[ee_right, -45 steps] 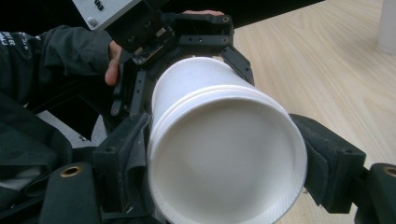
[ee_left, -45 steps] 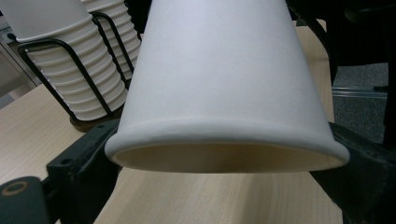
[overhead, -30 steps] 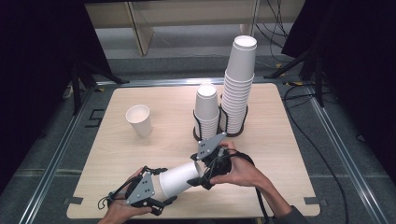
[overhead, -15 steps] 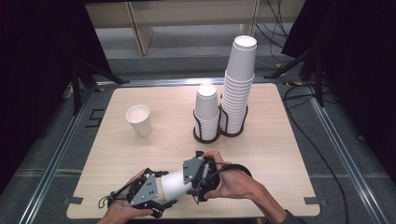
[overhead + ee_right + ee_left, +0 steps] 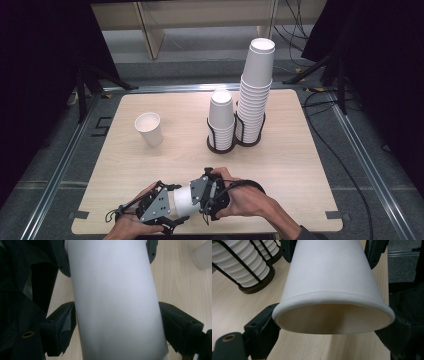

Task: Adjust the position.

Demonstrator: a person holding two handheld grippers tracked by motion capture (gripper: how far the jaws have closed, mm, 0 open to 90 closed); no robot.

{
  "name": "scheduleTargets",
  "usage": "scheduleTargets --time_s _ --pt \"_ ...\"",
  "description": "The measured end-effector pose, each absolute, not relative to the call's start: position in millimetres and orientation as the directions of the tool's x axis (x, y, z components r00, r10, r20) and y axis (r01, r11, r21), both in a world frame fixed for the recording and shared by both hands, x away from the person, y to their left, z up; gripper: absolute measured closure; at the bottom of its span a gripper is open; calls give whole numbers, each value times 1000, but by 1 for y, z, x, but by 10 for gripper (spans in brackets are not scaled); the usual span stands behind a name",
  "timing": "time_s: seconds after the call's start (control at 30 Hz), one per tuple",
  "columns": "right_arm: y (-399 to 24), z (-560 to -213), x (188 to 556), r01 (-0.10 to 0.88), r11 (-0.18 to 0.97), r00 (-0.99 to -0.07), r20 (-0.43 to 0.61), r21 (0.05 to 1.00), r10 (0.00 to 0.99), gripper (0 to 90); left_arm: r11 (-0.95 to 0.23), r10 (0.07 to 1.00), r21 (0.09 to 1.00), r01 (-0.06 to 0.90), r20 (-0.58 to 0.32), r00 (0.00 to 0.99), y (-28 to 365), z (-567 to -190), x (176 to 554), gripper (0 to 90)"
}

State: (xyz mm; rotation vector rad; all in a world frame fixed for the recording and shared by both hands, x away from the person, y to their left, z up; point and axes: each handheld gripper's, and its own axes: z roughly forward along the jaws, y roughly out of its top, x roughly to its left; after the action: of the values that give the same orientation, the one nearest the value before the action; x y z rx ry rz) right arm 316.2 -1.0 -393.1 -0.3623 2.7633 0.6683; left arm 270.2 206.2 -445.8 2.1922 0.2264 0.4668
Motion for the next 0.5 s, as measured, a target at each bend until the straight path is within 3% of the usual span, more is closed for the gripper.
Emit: scheduleTargets --time_s 0.33,0.5 --pt "3 -402 317 -316 865 -929 -311 389 -200 198 -615 294 788 -39 274 916 206 -444 270 111" --pt "1 -402 319 -321 856 -931 -302 405 -207 210 -576 299 817 -29 244 922 207 -446 272 86"
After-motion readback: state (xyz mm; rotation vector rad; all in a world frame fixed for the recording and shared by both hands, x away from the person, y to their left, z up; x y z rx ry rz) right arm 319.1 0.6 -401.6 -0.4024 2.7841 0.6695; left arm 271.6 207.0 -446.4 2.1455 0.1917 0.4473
